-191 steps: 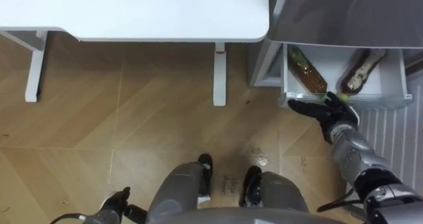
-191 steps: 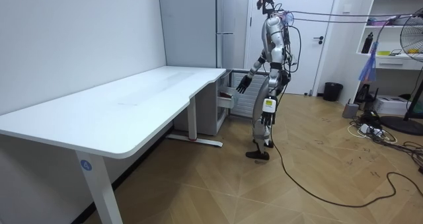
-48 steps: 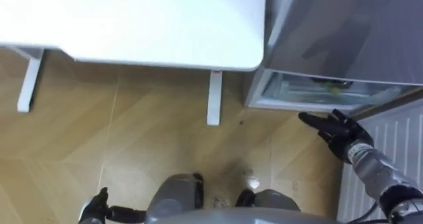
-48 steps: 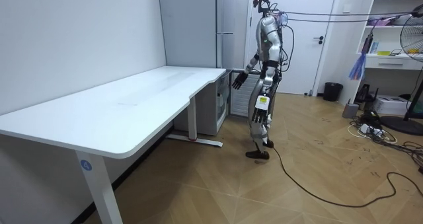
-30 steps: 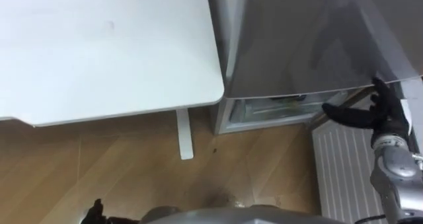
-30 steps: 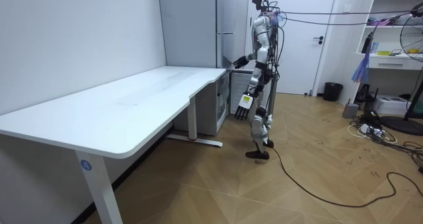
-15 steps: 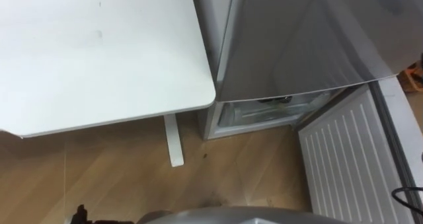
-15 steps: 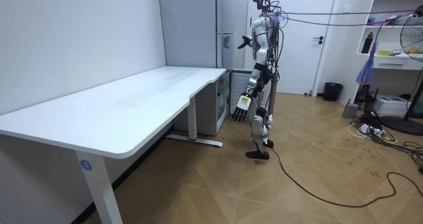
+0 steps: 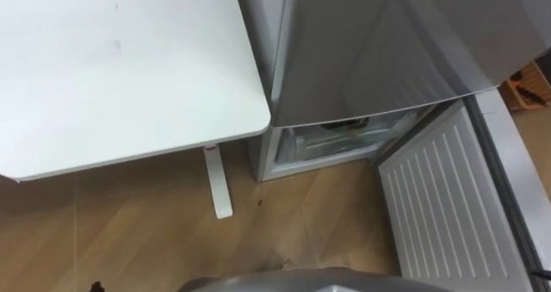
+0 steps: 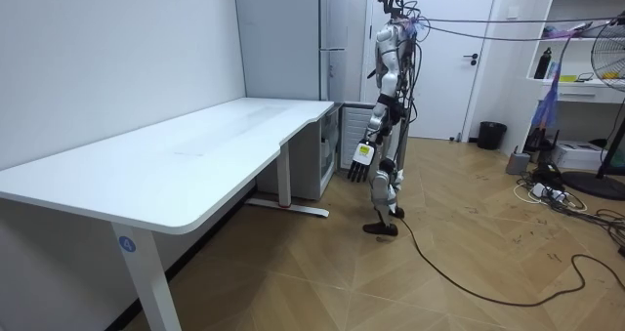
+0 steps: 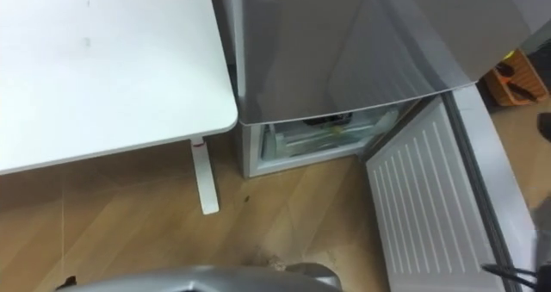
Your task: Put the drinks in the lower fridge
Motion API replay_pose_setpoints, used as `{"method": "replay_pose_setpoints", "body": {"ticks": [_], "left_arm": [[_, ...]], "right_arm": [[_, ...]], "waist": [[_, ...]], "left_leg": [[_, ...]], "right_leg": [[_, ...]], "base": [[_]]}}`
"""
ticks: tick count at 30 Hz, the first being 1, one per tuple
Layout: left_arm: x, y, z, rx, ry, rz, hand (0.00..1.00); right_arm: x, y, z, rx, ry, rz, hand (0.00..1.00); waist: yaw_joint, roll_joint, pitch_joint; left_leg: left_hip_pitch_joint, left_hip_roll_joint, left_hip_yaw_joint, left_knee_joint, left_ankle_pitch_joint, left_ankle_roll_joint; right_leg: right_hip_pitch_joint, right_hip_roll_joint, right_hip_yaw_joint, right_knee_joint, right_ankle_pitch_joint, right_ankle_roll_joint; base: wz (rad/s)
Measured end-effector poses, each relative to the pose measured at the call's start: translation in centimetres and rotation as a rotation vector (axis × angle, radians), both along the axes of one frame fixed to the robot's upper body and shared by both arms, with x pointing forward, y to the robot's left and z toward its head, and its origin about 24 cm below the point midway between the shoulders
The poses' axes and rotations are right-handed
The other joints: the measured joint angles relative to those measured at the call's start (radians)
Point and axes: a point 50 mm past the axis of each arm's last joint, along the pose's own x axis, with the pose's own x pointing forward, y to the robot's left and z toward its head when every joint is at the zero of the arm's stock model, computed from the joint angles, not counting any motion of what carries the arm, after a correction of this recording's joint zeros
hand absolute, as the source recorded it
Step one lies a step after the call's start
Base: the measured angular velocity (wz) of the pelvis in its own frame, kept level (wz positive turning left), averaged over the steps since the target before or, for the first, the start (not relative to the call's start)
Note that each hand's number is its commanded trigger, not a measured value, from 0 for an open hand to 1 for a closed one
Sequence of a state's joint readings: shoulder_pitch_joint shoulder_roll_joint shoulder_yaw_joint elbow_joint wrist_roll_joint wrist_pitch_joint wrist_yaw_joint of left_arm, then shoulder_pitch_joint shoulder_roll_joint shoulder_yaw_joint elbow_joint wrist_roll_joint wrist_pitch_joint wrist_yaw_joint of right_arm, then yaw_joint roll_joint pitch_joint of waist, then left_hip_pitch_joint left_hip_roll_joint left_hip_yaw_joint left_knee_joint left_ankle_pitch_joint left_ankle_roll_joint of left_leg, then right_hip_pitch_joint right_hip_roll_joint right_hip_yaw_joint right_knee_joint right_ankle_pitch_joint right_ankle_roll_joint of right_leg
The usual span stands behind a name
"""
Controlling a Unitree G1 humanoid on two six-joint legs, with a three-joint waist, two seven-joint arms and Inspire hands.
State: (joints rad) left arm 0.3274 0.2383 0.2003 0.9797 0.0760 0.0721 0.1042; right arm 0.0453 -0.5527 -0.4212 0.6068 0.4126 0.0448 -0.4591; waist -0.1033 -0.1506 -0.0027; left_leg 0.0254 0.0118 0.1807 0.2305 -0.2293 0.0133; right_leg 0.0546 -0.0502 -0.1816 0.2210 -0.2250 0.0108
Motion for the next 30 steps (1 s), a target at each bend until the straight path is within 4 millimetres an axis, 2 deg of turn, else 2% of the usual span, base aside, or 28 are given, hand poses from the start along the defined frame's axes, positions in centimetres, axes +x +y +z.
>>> {"method": "replay_pose_setpoints", "body": {"ticks": [2,6,9,11,13,16,23,27,30], "left_arm": [[-0.4,0.7,0.3,0.016,0.013,0.010,0.00],[-0.7,1.5,0.6,0.035,0.029,0.006,0.00],[-0.4,1.6,0.7,0.035,0.018,0.000,0.00],[-0.4,1.5,0.7,0.024,0.025,0.000,0.00],[-0.4,1.4,0.7,0.017,0.032,-0.012,0.00],[-0.1,1.6,0.8,0.024,0.029,-0.032,0.00],[-0.5,1.6,0.8,0.008,0.044,-0.026,0.00],[-0.6,1.6,0.8,0.007,0.047,-0.030,0.00],[-0.9,1.6,0.8,0.012,0.063,-0.046,0.00]], "right_arm": [[-0.8,-1.5,0.0,0.028,0.016,-0.073,0.00],[-1.8,-3.0,-0.1,0.058,0.032,-0.160,0.00],[-3.0,-3.4,-1.1,0.089,0.086,-0.210,0.00],[-3.5,-3.3,-1.7,0.124,0.109,-0.215,0.00],[-3.7,-3.3,-1.9,0.143,0.102,-0.227,0.00],[-4.5,-3.3,-2.7,0.194,0.110,-0.250,0.00],[-5.1,-3.0,-3.4,0.278,0.090,-0.286,0.00],[-5.2,-3.0,-3.6,0.294,0.080,-0.298,0.00],[-5.4,-2.9,-3.8,0.311,0.071,-0.312,0.00]], "waist": [[0.000,-0.006,-0.0015],[-0.005,-0.001,-0.0017],[-0.003,0.015,-0.0010],[-0.003,0.031,-0.0052],[-0.010,0.045,-0.0011],[-0.010,0.061,-0.0021],[-0.004,0.043,-0.0001],[-0.001,0.045,-0.0006],[-0.002,0.055,-0.0018]], "left_leg": [[-0.006,0.010,-0.002,0.006,-0.001,0.000],[-0.022,0.015,-0.003,0.017,-0.001,0.000],[-0.032,0.019,-0.004,0.029,-0.005,0.003],[-0.033,0.015,-0.013,0.028,-0.004,0.005],[-0.032,0.012,-0.019,0.027,-0.002,0.007],[-0.020,0.006,-0.020,0.016,0.009,0.006],[-0.006,0.006,-0.028,0.012,0.018,0.000],[-0.025,0.009,-0.030,0.024,0.017,-0.002],[-0.031,0.009,-0.032,0.024,0.017,-0.002]], "right_leg": [[0.001,0.003,-0.002,-0.001,0.004,-0.002],[0.000,0.007,-0.007,-0.003,0.016,-0.005],[0.001,0.008,-0.011,-0.003,0.020,-0.004],[0.000,0.007,-0.010,-0.003,0.023,-0.003],[0.001,0.005,-0.010,-0.002,0.024,-0.002],[0.009,0.004,-0.009,-0.002,0.023,-0.002],[0.023,0.012,-0.008,-0.023,0.018,-0.010],[0.017,0.016,-0.013,-0.036,0.021,-0.012],[0.015,0.017,-0.014,-0.036,0.022,-0.013]], "base": [[0.00],[0.01],[0.04],[0.02],[0.06],[0.02],[0.03],[0.06],[0.06]]}}
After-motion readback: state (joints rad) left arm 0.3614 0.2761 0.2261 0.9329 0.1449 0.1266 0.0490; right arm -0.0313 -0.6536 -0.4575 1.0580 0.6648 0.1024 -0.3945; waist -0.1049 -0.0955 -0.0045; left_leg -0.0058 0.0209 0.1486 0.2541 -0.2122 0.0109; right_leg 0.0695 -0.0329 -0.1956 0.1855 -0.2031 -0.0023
